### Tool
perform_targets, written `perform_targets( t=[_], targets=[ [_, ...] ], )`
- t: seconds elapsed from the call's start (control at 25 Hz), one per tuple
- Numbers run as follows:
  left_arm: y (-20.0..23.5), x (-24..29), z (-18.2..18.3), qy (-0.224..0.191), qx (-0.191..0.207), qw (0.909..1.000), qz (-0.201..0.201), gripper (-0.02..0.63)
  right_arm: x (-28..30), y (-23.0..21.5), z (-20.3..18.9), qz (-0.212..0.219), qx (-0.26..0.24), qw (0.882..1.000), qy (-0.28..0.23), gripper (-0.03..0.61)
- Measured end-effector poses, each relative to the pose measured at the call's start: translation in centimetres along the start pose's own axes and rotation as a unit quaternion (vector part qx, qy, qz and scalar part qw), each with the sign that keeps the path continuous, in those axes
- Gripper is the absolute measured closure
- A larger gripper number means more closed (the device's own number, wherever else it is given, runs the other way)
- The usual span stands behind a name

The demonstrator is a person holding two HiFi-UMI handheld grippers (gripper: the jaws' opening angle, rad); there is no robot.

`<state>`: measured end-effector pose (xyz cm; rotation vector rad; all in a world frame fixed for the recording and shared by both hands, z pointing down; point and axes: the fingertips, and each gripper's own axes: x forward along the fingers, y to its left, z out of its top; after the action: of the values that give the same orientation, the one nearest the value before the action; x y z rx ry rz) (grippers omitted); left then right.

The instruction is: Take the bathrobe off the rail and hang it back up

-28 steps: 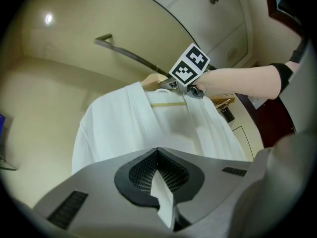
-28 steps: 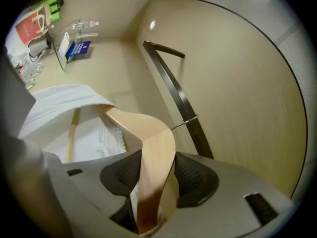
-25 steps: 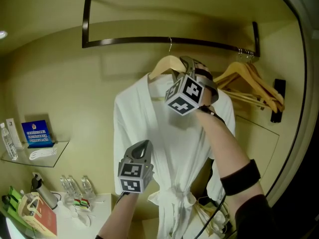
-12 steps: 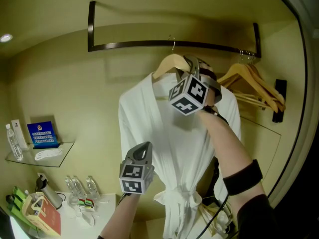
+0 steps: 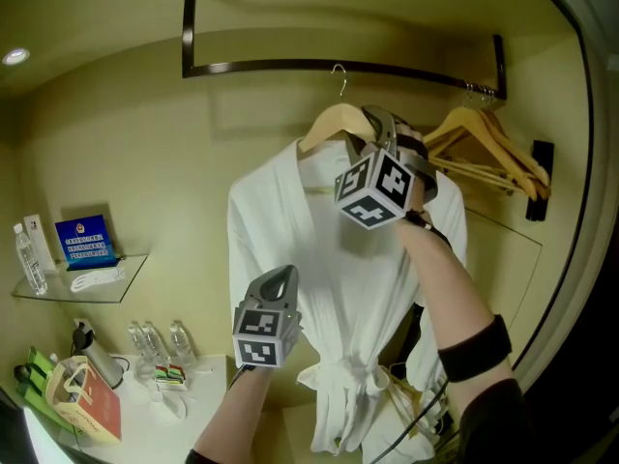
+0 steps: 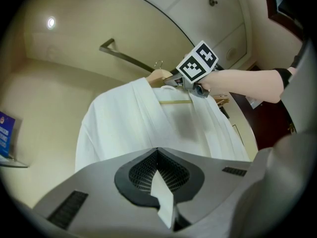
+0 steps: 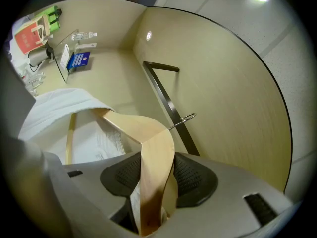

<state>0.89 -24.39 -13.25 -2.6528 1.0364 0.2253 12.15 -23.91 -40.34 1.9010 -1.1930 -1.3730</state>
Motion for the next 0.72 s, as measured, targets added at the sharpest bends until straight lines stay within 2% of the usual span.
perform_targets(
  t=[0.44,0.72],
  targets=[
    [1.2,-7.8,-4.7,0.041,-0.017,0.9990,0.009,0.610,-6.0,9.6,0.1,0.053,0.029,0.998,0.019,0.373],
    [1.0,-12.2,-9.5,0.072,-0.045,0.9963,0.010,0.610,-11.1,17.1,-0.4,0.092,0.050,0.994,0.029,0.373]
  ],
)
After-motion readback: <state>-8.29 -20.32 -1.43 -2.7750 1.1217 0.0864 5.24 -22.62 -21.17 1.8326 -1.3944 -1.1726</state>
